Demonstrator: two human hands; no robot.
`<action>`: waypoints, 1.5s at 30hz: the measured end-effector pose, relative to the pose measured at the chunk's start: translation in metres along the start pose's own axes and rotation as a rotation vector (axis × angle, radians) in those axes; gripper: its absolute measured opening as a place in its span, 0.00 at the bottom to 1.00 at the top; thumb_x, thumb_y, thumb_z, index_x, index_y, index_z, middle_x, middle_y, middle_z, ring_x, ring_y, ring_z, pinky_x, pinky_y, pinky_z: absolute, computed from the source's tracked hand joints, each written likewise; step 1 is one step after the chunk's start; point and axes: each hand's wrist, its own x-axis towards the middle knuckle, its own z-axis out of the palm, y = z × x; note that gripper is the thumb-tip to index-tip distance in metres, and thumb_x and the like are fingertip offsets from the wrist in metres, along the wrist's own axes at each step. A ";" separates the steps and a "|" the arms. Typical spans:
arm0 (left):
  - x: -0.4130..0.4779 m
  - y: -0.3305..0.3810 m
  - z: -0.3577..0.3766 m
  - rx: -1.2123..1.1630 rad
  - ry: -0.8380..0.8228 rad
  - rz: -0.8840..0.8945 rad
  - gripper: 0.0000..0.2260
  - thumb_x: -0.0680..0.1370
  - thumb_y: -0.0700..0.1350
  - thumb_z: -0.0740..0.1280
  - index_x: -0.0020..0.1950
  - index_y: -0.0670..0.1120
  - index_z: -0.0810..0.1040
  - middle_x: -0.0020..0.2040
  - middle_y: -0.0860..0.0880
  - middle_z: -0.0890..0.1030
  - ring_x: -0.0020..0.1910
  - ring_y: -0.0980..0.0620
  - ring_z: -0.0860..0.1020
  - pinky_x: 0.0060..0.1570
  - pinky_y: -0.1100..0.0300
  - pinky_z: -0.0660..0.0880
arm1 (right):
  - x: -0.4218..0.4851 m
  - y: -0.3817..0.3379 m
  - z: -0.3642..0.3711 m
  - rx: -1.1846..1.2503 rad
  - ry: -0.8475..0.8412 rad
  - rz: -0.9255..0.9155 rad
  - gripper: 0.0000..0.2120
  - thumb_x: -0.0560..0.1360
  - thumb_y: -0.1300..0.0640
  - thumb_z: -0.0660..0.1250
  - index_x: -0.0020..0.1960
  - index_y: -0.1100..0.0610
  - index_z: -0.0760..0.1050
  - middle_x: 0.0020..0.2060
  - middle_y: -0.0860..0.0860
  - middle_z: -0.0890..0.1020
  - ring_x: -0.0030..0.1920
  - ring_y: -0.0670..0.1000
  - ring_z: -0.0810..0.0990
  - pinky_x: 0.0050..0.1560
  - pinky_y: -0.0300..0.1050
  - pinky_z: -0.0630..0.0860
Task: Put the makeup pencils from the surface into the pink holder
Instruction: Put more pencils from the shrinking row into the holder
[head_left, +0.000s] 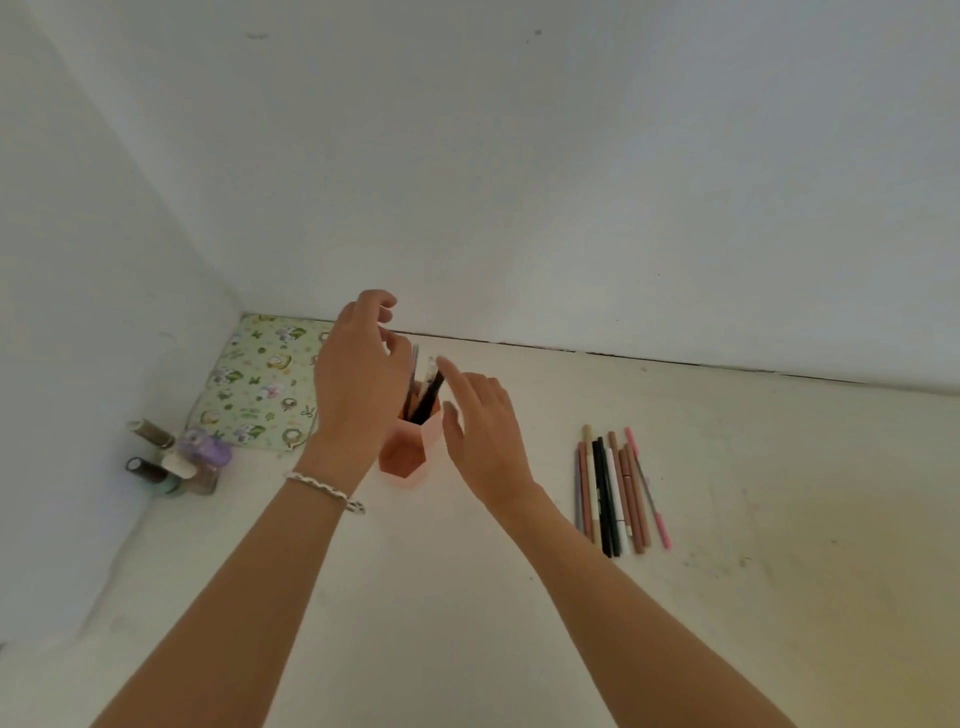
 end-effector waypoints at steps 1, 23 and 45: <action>-0.005 0.005 0.005 -0.009 0.011 0.009 0.14 0.76 0.38 0.64 0.60 0.49 0.74 0.52 0.53 0.78 0.45 0.54 0.77 0.45 0.58 0.76 | -0.001 0.003 -0.005 0.044 0.054 0.054 0.23 0.76 0.69 0.64 0.71 0.59 0.69 0.48 0.54 0.79 0.46 0.53 0.76 0.52 0.46 0.75; -0.148 0.083 0.176 0.327 -0.774 -0.193 0.04 0.79 0.39 0.62 0.51 0.42 0.75 0.54 0.44 0.80 0.52 0.44 0.80 0.41 0.57 0.71 | -0.103 0.136 -0.136 0.110 0.361 0.699 0.20 0.75 0.66 0.61 0.64 0.50 0.72 0.47 0.43 0.75 0.40 0.42 0.75 0.40 0.33 0.71; -0.052 0.098 0.119 -0.474 -0.614 -0.394 0.34 0.74 0.33 0.67 0.78 0.50 0.61 0.42 0.42 0.82 0.39 0.45 0.82 0.51 0.46 0.81 | -0.107 0.169 -0.116 -0.265 -0.227 0.805 0.21 0.78 0.70 0.57 0.69 0.58 0.66 0.57 0.57 0.76 0.55 0.55 0.74 0.50 0.45 0.73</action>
